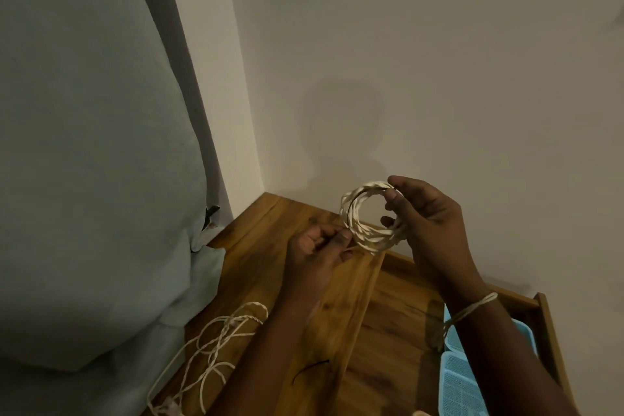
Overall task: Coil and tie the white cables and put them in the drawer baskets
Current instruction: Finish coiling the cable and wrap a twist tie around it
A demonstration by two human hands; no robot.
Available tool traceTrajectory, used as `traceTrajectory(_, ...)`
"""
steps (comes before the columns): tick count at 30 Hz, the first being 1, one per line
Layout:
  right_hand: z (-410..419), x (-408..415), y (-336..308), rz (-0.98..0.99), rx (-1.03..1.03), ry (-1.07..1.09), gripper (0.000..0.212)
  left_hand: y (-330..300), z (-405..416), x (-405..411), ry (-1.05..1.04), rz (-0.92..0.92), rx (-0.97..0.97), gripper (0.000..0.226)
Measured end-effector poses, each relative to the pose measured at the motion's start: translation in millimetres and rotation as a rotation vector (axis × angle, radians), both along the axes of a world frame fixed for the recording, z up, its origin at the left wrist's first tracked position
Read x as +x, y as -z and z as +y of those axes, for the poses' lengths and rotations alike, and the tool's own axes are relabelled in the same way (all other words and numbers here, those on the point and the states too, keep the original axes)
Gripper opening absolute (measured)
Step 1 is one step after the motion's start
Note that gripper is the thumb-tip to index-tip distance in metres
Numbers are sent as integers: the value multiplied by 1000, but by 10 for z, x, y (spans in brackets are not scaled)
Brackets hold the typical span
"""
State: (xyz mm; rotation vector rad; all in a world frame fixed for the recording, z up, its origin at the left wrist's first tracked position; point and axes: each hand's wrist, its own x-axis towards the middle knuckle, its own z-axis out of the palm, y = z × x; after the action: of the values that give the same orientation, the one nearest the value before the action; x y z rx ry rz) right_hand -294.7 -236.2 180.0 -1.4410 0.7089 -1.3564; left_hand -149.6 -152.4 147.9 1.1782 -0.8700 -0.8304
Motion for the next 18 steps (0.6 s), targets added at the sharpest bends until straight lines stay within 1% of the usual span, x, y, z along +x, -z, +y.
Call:
traceTrajectory(4, -21, -60, 55, -5, 71, 15, 25, 26, -66, 17, 86, 140, -29, 14)
traceTrajectory(9, 18, -232, 166, 9, 230, -19, 26, 183, -186, -71, 209, 299, -1, 7)
traceTrajectory(11, 20, -379, 295, 49, 294, -26, 28, 347, -224, -170, 270, 357, 48, 5)
traceTrajectory(12, 34, -478, 390, 99, 324, -18, 29, 462, -239, -228, 297, 370, 84, 7)
traceTrajectory(15, 133, -883, 770, 271, 425, 13, 29, 924, -252, -445, 360, 361, 225, 9)
traceTrajectory(17, 240, -1187, 1054, 345, 491, 48, 26, 1249, -239, -672, 426, 343, 345, 8)
traceTrajectory(18, 311, -1326, 1203, 374, 520, 88, 26, 1406, -218, -812, 449, 327, 409, 11)
